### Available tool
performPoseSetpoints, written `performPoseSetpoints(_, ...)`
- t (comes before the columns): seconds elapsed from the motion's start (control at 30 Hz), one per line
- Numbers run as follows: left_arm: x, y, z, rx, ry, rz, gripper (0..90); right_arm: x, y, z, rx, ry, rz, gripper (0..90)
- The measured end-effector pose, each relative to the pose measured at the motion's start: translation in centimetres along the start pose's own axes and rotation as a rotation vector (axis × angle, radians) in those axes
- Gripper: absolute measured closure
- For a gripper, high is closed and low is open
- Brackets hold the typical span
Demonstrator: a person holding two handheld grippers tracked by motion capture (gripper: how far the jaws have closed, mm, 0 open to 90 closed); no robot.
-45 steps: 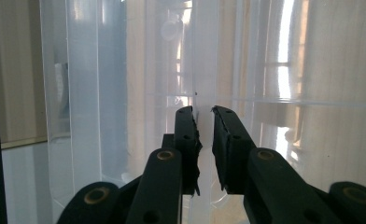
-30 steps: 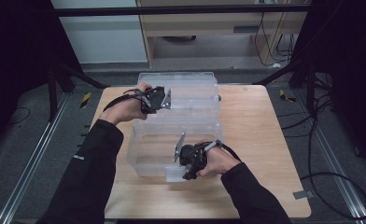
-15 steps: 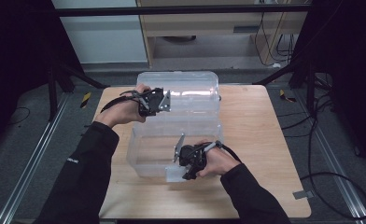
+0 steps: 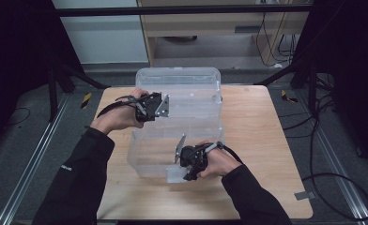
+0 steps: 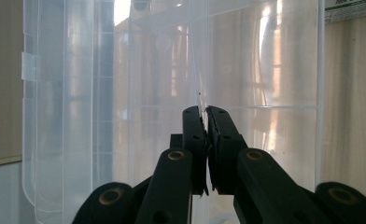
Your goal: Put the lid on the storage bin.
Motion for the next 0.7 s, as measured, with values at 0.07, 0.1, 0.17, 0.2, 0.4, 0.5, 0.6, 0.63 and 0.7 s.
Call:
performPoseSetpoints(0.07,0.0,0.2,-0.3,0.003,-0.001,0.005,86.3,0.0,0.0,0.0,0.001,-0.002,0.0,59.8)
performPoseSetpoints(0.1,0.0,0.3,-0.4,0.001,-0.001,0.006,86.3,0.0,0.0,0.0,0.003,-0.003,-0.001,59.8)
performPoseSetpoints(0.17,0.0,0.5,-0.6,0.002,0.002,0.008,86.3,0.0,0.0,0.0,0.003,-0.004,-0.001,59.7)
performPoseSetpoints(0.2,0.1,0.6,-0.7,0.002,0.004,0.002,86.3,0.0,0.0,0.0,0.002,-0.002,-0.002,59.7)
performPoseSetpoints(0.4,0.0,1.3,-1.4,0.008,0.012,-0.006,86.3,0.0,-0.1,0.0,0.008,-0.007,-0.003,59.4)
performPoseSetpoints(0.5,0.0,1.6,-1.7,0.013,0.018,0.003,86.3,0.0,-0.2,0.1,0.007,-0.008,-0.004,59.3)
performPoseSetpoints(0.6,0.0,2.0,-2.0,0.012,0.028,-0.016,86.3,-0.1,-0.2,0.1,0.008,-0.011,-0.01,59.4)
performPoseSetpoints(0.63,0.1,2.0,-2.1,0.016,0.032,0.002,86.4,-0.1,-0.2,0.1,0.007,-0.011,-0.008,59.4)
performPoseSetpoints(0.7,0.1,2.3,-2.3,0.013,0.034,-0.003,86.5,0.0,-0.2,0.1,0.005,-0.01,-0.009,59.4)
Point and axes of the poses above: each handheld gripper's, and its own axes: z roughly forward along the jaws, x roughly out of its top, y roughly to its right, the point moved 8 cm from there along z, roughly forward along the jaws, and after that the axes turned 14 degrees about x, right-handed, at the moved point
